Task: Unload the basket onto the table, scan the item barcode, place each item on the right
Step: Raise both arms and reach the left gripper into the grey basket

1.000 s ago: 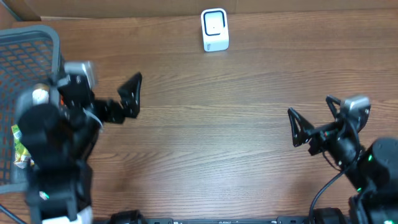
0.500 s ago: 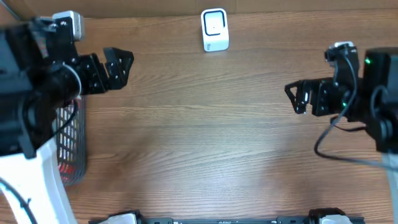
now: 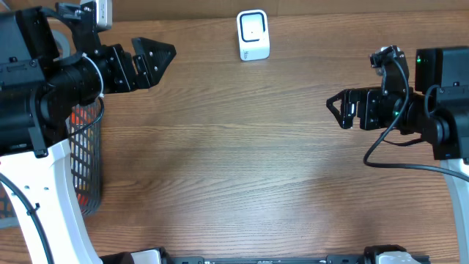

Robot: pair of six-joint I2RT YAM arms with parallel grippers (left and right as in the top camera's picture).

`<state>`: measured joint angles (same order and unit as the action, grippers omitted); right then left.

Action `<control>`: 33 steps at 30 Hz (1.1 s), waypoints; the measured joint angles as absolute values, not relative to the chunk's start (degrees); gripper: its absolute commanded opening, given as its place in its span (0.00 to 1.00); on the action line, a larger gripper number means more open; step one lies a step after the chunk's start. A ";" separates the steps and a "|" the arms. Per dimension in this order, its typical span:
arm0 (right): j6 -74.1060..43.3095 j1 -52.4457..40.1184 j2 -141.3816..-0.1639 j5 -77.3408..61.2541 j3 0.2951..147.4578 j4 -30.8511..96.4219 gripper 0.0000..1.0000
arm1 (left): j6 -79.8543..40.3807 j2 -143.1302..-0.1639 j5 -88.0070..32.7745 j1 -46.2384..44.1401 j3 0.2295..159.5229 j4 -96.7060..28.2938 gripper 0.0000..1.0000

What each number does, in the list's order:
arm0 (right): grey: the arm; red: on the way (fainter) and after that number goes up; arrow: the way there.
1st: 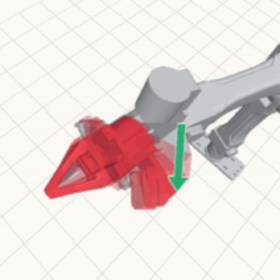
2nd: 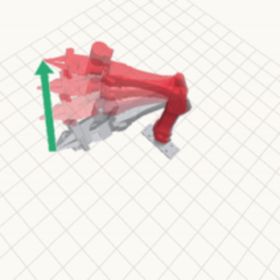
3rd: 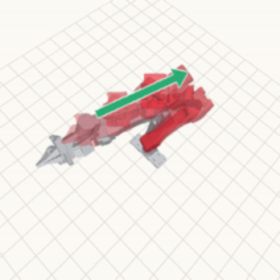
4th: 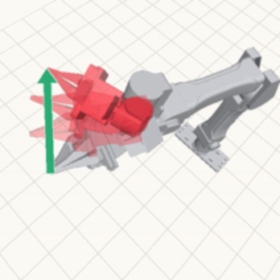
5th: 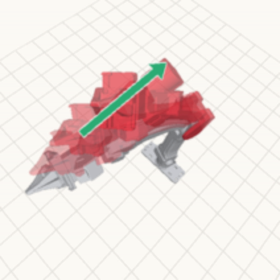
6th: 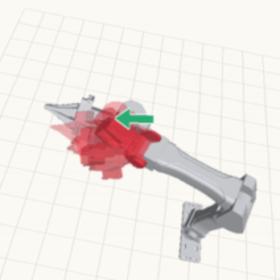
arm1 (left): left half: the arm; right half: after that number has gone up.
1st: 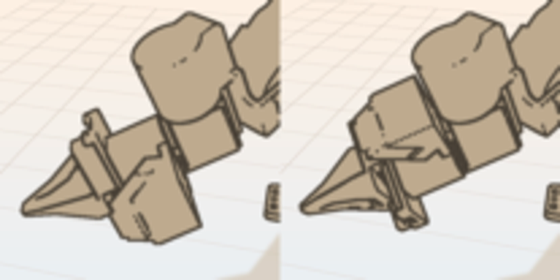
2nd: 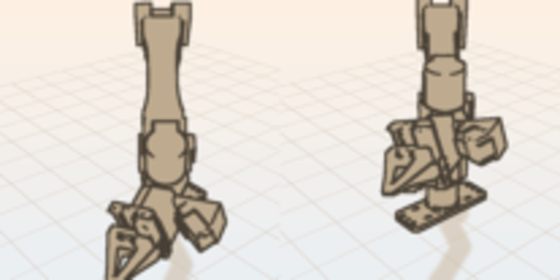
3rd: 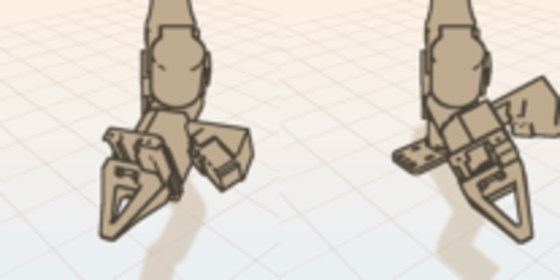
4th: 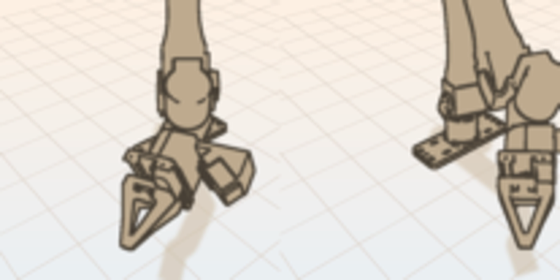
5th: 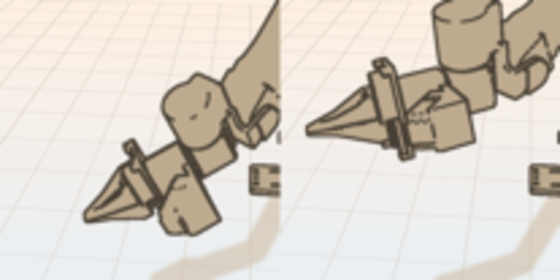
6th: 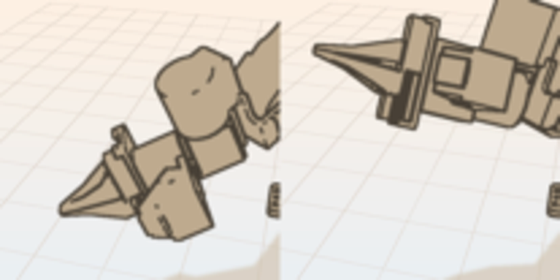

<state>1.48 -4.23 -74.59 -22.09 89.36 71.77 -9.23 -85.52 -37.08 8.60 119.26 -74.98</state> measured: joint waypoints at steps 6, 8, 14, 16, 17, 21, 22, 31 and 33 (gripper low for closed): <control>1.50 -4.23 -74.59 -19.64 89.36 70.04 1.00 | -11.66 -85.54 -30.72 9.41 119.26 -67.79 1.00; 1.50 -4.23 -74.61 -19.00 89.36 69.19 1.00 | -13.78 -85.54 -29.23 11.03 119.26 -64.31 1.00; 1.52 -4.21 -74.65 -18.13 89.36 68.40 1.00 | -18.52 -85.52 -16.19 19.62 119.31 -67.61 1.00; 1.50 -4.23 -74.65 -17.96 89.36 69.52 1.00 | -19.18 -85.54 -11.29 22.59 119.31 -69.14 1.00; 1.50 -4.23 -74.65 -17.93 89.36 69.87 1.00 | -19.79 -85.52 -8.32 25.28 119.31 -70.02 1.00; 1.50 -4.23 -74.76 -17.78 89.36 70.11 1.00 | -23.27 -85.56 -4.16 34.59 119.31 -72.95 0.95; 1.50 -4.23 -74.85 -17.76 89.36 70.08 1.00 | -23.86 -85.69 -3.29 36.71 119.31 -73.06 0.93; 1.50 -4.23 -76.14 -17.74 89.36 70.15 1.00 | -23.57 -97.47 3.05 40.12 119.72 -78.30 0.91; 1.50 -4.23 -76.60 -17.76 89.36 70.17 1.00 | -23.18 -102.02 3.51 40.12 119.70 -78.43 0.89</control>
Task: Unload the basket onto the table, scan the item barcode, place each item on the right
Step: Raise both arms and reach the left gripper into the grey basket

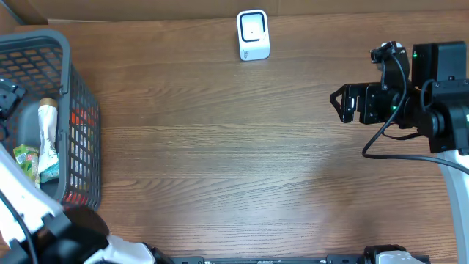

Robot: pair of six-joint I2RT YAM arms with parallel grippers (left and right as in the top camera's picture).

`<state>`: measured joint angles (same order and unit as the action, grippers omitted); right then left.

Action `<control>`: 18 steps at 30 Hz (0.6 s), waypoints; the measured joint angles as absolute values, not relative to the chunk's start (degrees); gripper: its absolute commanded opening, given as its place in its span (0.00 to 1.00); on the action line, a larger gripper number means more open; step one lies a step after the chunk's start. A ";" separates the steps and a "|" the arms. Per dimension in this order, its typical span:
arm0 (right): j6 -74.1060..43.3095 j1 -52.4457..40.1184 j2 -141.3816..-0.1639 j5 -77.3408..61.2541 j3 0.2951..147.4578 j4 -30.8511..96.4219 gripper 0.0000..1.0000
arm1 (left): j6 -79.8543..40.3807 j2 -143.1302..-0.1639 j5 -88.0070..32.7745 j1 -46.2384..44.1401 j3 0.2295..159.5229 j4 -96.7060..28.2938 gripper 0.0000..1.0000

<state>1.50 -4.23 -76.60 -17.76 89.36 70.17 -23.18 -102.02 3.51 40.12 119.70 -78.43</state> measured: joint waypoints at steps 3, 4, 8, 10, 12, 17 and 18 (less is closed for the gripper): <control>1.48 -4.21 -77.10 -17.74 89.36 70.19 1.00 | -20.88 -107.04 3.88 40.12 119.61 -77.21 0.86; 1.50 -4.23 -77.25 -17.74 89.36 70.22 1.00 | -19.97 -108.51 3.97 40.12 119.61 -76.49 0.85; 1.52 -4.21 -77.91 -17.74 89.36 70.24 1.00 | -14.52 -113.95 4.14 40.12 119.61 -73.36 0.85; 1.52 -4.21 -78.30 -17.74 89.36 70.19 1.00 | -12.38 -115.94 4.16 40.12 119.61 -72.10 0.83; 1.50 -4.23 -79.13 -17.74 89.36 70.19 1.00 | -9.69 -117.75 4.21 40.12 119.61 -70.59 0.80; 1.48 -4.23 -81.76 -17.74 89.36 69.49 0.99 | -6.04 -121.71 7.16 40.12 119.63 -68.45 0.73; 1.50 -4.21 -82.30 -17.72 89.36 69.04 0.99 | -5.65 -123.04 7.62 40.12 119.63 -68.38 0.72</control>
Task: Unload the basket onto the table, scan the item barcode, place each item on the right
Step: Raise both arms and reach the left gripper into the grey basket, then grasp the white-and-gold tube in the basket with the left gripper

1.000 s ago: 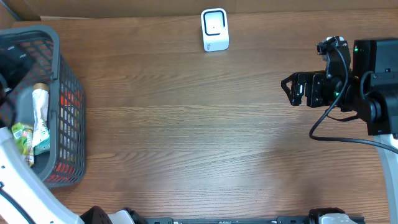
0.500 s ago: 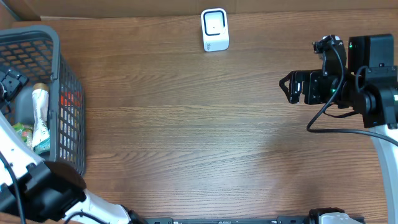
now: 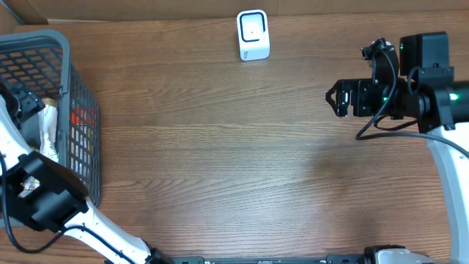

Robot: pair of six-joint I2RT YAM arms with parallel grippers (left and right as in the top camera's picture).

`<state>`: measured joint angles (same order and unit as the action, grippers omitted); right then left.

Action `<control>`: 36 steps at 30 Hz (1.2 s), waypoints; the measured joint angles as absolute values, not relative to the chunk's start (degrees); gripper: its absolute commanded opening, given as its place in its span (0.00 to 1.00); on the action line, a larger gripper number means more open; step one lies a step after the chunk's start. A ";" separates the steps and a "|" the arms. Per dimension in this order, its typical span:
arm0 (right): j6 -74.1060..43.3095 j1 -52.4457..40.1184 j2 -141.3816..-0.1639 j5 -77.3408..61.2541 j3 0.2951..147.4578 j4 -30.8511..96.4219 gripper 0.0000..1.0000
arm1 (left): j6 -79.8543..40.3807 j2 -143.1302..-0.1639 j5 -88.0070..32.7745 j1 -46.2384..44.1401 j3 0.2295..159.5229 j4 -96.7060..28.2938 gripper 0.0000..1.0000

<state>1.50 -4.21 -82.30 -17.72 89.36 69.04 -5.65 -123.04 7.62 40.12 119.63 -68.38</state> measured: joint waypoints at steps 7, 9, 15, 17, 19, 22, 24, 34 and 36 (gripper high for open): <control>1.48 -4.21 -83.66 -17.74 89.36 68.07 0.95 | -3.57 -130.65 7.77 39.31 119.61 -67.72 0.69; 1.52 -4.21 -83.92 -17.72 89.36 68.03 0.95 | -2.87 -131.79 7.79 38.35 119.59 -67.02 0.66; 1.48 -4.23 -84.07 -17.74 89.36 67.83 0.90 | -2.20 -132.18 9.28 35.86 119.57 -64.84 0.04; 1.48 -4.23 -84.07 -17.76 89.36 66.72 0.90 | -1.96 -132.18 9.82 35.86 119.79 -64.93 0.04; 1.45 -4.21 -84.07 -17.76 89.36 66.35 0.90 | -1.89 -132.18 9.91 35.86 120.07 -65.14 0.05; 1.48 -4.23 -84.07 -17.72 89.36 66.19 0.90 | -1.91 -132.18 9.93 35.86 120.07 -65.14 0.15; 1.48 -4.21 -84.07 -17.74 89.36 66.22 0.90 | -2.63 -132.18 9.96 35.86 120.07 -65.08 0.26; 0.84 -4.23 -84.09 -17.74 89.36 66.24 0.86 | -5.85 -132.25 9.41 35.86 119.70 -62.33 0.45; 0.71 -4.21 -84.12 -17.98 89.36 66.24 0.86 | -6.04 -132.25 8.73 35.86 118.19 -59.90 0.45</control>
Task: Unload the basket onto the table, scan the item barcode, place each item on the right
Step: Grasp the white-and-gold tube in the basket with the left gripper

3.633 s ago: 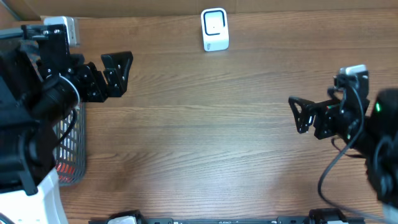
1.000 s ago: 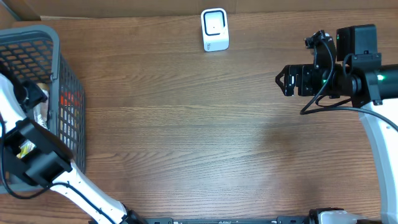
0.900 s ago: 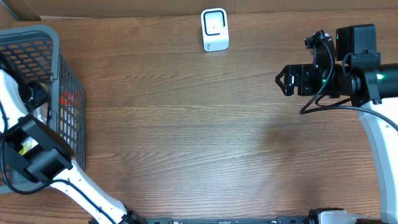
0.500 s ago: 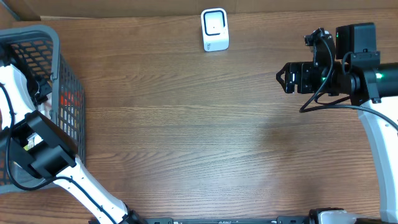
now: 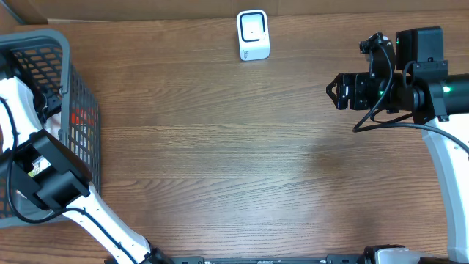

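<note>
The white barcode scanner (image 5: 253,34) stands at the table's far edge, near the middle. At the left, a grey wire basket (image 5: 82,88) holds the items; only a red one (image 5: 85,116) shows through the mesh. My left arm reaches down into the basket. Its gripper (image 5: 50,100) is a dark shape inside the right wall, and its fingers cannot be made out. My right gripper (image 5: 330,92) hovers over the right side of the table, pointing left, with its fingertips together and nothing between them.
The brown wooden table (image 5: 234,161) spans the view between the basket and the right arm. A black cable (image 5: 381,125) loops below the right wrist. The left arm's white link (image 5: 95,216) crosses the front left corner.
My left arm has shifted up and right over the basket, and its gripper now sits by the right wall. It covers the white tube seen before. The right gripper moved slightly up.
My left gripper first hung over the table's top left, hiding the basket. Then the arm had swung aside, baring a white tube and green packets in the basket. After that its gripper was inside the basket by the tube, and now it sits farther right within the basket.
</note>
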Robot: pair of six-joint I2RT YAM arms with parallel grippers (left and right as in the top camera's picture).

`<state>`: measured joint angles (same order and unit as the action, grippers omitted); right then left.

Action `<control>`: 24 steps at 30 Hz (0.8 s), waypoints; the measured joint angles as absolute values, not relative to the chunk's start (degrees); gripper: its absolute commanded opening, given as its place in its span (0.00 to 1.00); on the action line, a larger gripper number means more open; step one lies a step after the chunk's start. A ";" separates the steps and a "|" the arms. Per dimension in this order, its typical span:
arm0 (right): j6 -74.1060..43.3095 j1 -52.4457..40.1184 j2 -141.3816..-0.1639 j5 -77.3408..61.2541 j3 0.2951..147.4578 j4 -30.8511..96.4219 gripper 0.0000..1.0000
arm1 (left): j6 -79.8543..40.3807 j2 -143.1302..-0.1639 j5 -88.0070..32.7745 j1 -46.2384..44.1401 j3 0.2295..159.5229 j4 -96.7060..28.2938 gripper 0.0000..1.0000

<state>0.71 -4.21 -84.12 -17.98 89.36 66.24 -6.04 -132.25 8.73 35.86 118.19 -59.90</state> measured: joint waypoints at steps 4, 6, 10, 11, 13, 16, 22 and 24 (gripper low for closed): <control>0.60 -4.23 -84.23 -18.74 89.36 66.46 0.86 | -5.98 -132.25 8.40 35.86 114.24 -56.90 0.37; 0.60 -4.21 -84.25 -18.94 89.36 66.43 0.86 | -5.78 -132.25 8.40 35.86 113.36 -56.47 0.12; 0.58 -4.23 -84.33 -19.07 89.36 66.46 0.86 | -5.10 -132.22 8.64 35.86 112.99 -57.34 0.04; 0.58 -4.23 -84.40 -19.07 89.36 66.48 0.86 | -5.13 -132.11 8.67 35.86 113.01 -57.89 0.04; 0.58 -4.21 -84.42 -19.07 89.36 66.26 0.86 | -5.15 -132.14 8.67 35.86 113.75 -60.20 0.04; 0.54 -4.23 -84.42 -19.07 89.36 65.45 0.86 | -5.30 -132.29 8.40 35.86 116.86 -67.83 0.04; 0.38 -4.23 -84.55 -19.05 89.36 64.58 0.86 | -9.13 -132.51 6.70 35.68 138.74 -83.83 0.04; 0.36 -4.23 -84.55 -19.07 89.36 64.53 0.86 | -9.76 -131.76 6.63 35.53 146.43 -87.46 0.04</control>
<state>0.36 -4.23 -84.55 -19.07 89.36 64.53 -9.76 -131.76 6.63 35.53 146.43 -87.46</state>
